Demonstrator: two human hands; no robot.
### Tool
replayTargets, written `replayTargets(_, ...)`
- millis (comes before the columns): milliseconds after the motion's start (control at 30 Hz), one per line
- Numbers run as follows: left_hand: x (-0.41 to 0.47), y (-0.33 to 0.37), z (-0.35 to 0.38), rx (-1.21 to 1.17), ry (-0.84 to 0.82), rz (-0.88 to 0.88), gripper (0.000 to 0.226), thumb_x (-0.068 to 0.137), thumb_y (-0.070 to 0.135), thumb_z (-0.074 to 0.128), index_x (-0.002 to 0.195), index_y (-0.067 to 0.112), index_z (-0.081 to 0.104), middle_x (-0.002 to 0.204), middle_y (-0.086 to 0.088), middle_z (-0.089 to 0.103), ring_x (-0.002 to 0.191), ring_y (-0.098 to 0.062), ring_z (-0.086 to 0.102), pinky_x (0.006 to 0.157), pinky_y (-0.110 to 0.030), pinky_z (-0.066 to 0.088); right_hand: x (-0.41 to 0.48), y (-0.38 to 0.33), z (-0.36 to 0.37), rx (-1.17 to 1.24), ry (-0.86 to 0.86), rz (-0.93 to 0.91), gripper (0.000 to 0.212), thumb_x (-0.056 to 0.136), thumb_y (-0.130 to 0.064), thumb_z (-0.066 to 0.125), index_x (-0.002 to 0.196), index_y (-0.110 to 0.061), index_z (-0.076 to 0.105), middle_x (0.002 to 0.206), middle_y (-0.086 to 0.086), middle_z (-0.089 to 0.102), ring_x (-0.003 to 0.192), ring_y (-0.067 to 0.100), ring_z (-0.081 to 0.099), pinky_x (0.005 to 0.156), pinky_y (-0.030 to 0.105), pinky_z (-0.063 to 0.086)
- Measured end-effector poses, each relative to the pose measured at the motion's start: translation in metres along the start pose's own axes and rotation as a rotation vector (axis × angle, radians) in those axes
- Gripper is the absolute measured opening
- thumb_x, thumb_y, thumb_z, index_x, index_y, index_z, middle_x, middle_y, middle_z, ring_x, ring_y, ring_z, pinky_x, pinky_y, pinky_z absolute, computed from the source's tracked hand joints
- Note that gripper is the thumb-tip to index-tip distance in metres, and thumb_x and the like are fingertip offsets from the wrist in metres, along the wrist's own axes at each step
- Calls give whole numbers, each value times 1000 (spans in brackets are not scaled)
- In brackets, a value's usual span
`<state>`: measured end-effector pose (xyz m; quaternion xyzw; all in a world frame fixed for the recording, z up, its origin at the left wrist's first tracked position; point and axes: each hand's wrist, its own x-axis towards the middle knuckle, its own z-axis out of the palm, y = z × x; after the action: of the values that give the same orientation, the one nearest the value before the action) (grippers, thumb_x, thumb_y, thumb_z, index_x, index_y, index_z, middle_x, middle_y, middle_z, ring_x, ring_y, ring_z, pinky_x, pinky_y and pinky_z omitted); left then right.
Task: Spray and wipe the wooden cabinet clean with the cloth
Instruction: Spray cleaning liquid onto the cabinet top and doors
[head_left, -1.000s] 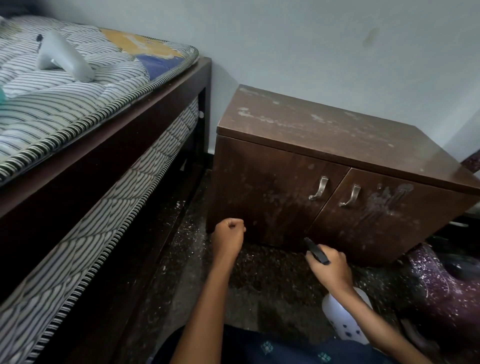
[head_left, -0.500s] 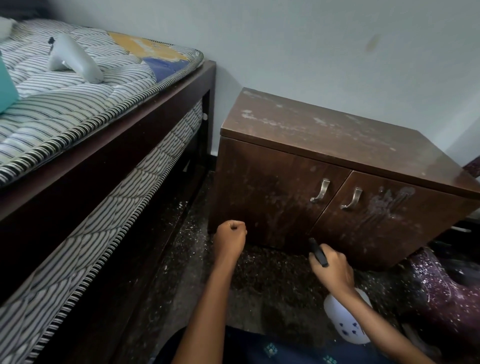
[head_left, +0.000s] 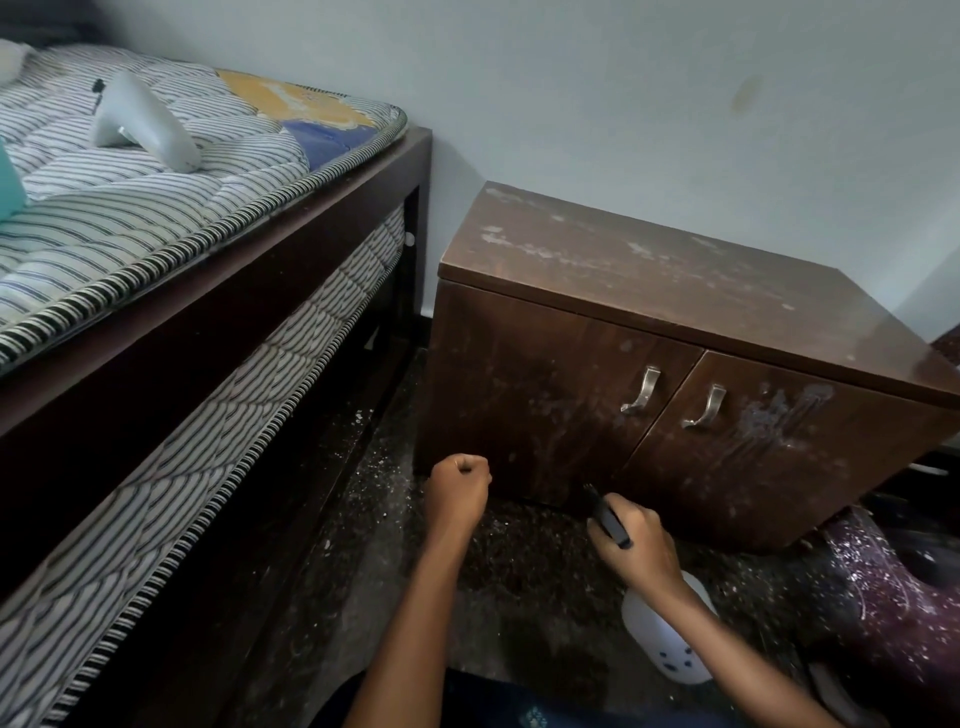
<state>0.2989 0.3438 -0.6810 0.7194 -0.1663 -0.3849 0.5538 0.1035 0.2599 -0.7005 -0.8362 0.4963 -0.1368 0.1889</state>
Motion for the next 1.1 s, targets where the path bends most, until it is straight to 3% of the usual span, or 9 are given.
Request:
replayTargets(100,-1,0,-2,-7,17,-3,14,97,19,49,96,18,63,87,4,65,78,-14,61,56,-24,41,8,-24,-2,57,44,-46,18,84,-23,64,70,-13,57,57,-6,54,53,14,55,46,28,37)
replayTargets(233,-1,2,-1,-29,81,8,23,96,17,50,115,15,62,90,3,65,76,-13,60,67,-28,47,23,-59,-20,80,-30,-159,13,81,-22,64,74,-17,55,63,-6,56,61,19,59,52,33,41)
replayTargets(333,-5,5,-1,-36,156,52,33,95,14,50,127,16,54,89,4,63,77,-14,58,68,-28,46,32,-72,-27,161,24,-223,11,77,-23,63,68,-22,56,58,-6,55,55,18,58,51,36,44)
replayTargets(433,-14,10,2,-46,199,86,41,95,16,50,136,21,44,116,1,62,98,-22,62,83,-37,50,40,-79,-29,185,136,-181,32,79,-20,64,52,-26,46,46,-7,47,45,18,50,48,34,40)
replayTargets(633,-22,15,7,-67,206,111,46,94,15,51,139,21,41,127,2,54,110,-19,57,89,-35,48,53,-101,-53,316,125,-246,11,78,-19,68,72,-12,62,65,4,64,63,22,62,58,34,47)
replayTargets(733,-23,15,10,-57,182,141,40,94,16,51,133,22,47,126,2,56,106,-18,58,90,-39,52,57,-106,-62,430,237,-260,26,78,-26,65,68,-2,62,60,16,61,59,33,60,57,45,50)
replayTargets(833,-26,18,12,-62,140,172,31,96,16,50,126,19,55,118,4,59,99,-11,58,82,-27,50,60,-109,-69,505,332,-192,32,77,-34,62,69,-2,63,59,18,61,57,36,59,54,50,50)
replayTargets(1000,-28,22,19,-110,96,182,23,96,17,52,116,18,62,102,6,63,77,5,53,60,-9,37,52,-103,-87,571,369,-129,11,82,-17,68,75,-10,63,69,13,66,66,25,65,56,36,48)
replayTargets(1100,-29,22,25,-121,88,165,21,95,18,53,113,20,64,95,11,62,82,1,56,63,-14,39,46,-88,-95,733,515,12,17,85,-13,65,70,-6,62,58,9,60,45,5,56,46,22,43)
